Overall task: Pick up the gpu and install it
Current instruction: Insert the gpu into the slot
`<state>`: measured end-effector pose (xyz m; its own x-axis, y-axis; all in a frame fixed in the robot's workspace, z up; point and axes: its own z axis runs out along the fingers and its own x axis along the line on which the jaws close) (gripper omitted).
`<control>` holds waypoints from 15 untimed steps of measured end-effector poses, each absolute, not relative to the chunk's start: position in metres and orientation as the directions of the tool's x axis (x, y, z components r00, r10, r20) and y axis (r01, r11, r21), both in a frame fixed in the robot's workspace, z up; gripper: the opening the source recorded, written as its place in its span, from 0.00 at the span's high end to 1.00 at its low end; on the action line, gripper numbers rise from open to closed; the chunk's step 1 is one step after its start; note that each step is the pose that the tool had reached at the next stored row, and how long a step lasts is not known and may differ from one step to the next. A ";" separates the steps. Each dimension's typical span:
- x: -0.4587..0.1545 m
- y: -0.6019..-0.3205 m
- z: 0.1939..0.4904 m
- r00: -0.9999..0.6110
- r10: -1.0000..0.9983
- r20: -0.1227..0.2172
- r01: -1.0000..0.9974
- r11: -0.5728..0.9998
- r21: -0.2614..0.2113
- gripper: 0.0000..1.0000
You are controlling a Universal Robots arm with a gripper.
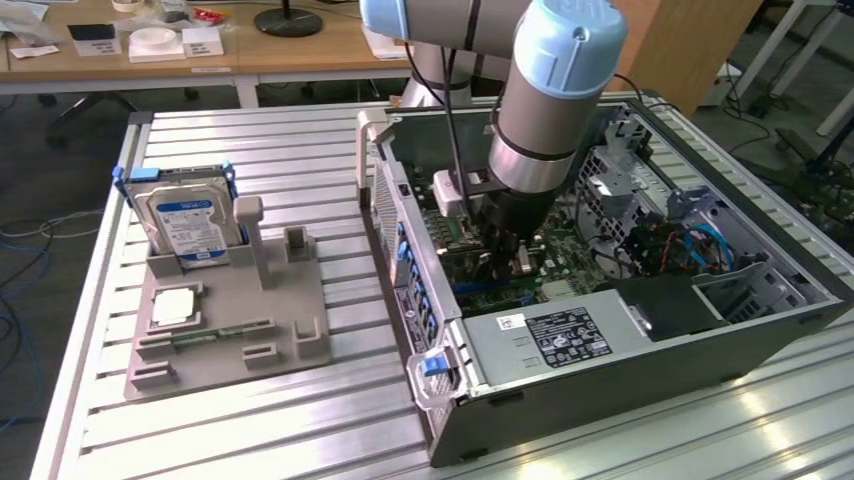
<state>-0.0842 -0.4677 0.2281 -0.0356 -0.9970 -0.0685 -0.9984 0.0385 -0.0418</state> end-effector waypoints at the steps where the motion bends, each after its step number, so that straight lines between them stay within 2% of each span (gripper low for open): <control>1: -0.084 -0.467 0.228 -0.035 -0.997 -0.068 -0.998 0.038 -0.042 0.72; 15: -0.087 -0.465 0.223 -0.036 -0.997 -0.069 -0.998 0.039 -0.041 0.72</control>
<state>-0.0869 -0.4647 0.2229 -0.0358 -0.9970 -0.0691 -0.9984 0.0387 -0.0415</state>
